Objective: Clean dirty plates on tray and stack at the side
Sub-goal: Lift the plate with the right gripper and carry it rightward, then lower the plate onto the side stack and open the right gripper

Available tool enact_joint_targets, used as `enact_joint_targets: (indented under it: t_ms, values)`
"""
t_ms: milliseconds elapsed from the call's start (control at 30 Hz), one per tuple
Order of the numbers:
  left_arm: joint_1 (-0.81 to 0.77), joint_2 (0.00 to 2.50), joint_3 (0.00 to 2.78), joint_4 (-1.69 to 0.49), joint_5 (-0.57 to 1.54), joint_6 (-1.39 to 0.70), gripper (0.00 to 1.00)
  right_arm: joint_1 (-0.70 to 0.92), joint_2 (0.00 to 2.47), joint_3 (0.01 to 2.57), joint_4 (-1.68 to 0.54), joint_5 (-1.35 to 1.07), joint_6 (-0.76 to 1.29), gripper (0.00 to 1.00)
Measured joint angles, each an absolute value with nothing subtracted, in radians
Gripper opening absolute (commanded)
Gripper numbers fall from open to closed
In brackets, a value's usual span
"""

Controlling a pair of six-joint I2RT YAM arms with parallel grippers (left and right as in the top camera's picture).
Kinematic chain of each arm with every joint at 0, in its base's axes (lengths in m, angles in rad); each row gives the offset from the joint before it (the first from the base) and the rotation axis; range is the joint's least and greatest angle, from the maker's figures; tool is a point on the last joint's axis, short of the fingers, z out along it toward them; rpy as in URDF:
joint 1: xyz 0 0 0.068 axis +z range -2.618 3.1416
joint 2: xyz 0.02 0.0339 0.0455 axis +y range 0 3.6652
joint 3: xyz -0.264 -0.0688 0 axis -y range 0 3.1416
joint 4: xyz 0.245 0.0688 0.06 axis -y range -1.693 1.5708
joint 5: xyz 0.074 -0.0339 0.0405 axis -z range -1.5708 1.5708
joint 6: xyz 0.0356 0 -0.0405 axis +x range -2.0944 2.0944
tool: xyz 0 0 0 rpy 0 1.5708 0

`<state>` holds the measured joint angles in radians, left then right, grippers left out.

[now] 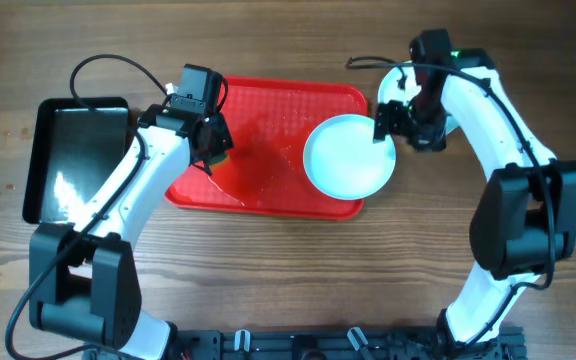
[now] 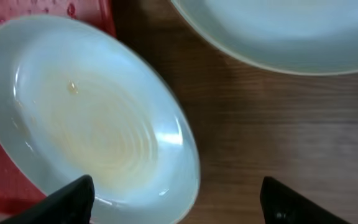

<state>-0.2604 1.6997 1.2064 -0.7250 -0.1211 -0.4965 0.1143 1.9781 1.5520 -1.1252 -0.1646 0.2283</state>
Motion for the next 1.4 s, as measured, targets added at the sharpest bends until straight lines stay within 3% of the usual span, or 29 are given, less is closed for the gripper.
enact_joint_targets:
  t_ms: [200, 267, 333, 400, 433, 500, 833, 933, 1167, 1400]
  values:
    - [-0.260, 1.721, 1.203, -0.725, -0.121, -0.496, 0.04, 0.113, 1.980, 1.347, -0.925, -0.269, 0.203, 0.80]
    - [-0.260, 1.729, 1.203, -0.725, -0.121, -0.496, 0.04, 0.100, 1.980, 1.312, -0.887, -0.302, 0.200, 0.61]
    - [-0.260, 1.737, 1.203, -0.722, -0.121, -0.496, 0.04, 0.078, 1.980, 1.296, -0.853, -0.344, 0.194, 0.52]
    - [-0.260, 1.737, 1.203, -0.716, -0.121, -0.496, 0.04, 0.063, 1.980, 1.283, -0.822, -0.371, 0.192, 0.38]
    - [-0.260, 1.737, 1.203, -0.715, -0.121, -0.496, 0.04, 0.059, 1.980, 1.276, -0.811, -0.382, 0.192, 0.22]
    - [-0.260, 1.737, 1.203, -0.714, -0.121, -0.496, 0.04, 0.058, 1.980, 1.272, -0.796, -0.419, 0.189, 0.04]
    - [-0.260, 1.737, 1.203, -0.714, -0.121, -0.496, 0.04, 0.018, 1.970, 1.344, -0.884, -0.418, 0.189, 0.04]
    - [-0.260, 1.737, 1.203, -0.707, -0.121, -0.496, 0.04, 0.001, 1.851, 1.403, -0.908, -0.386, 0.176, 0.04]
    - [-0.260, 1.737, 1.202, -0.696, -0.121, -0.497, 0.04, 0.115, 1.496, 1.449, -0.878, 0.141, 0.243, 0.05]
    - [-0.260, 1.737, 1.202, -0.691, -0.121, -0.500, 0.04, 0.248, 1.466, 1.449, -0.832, 0.380, 0.211, 0.05]
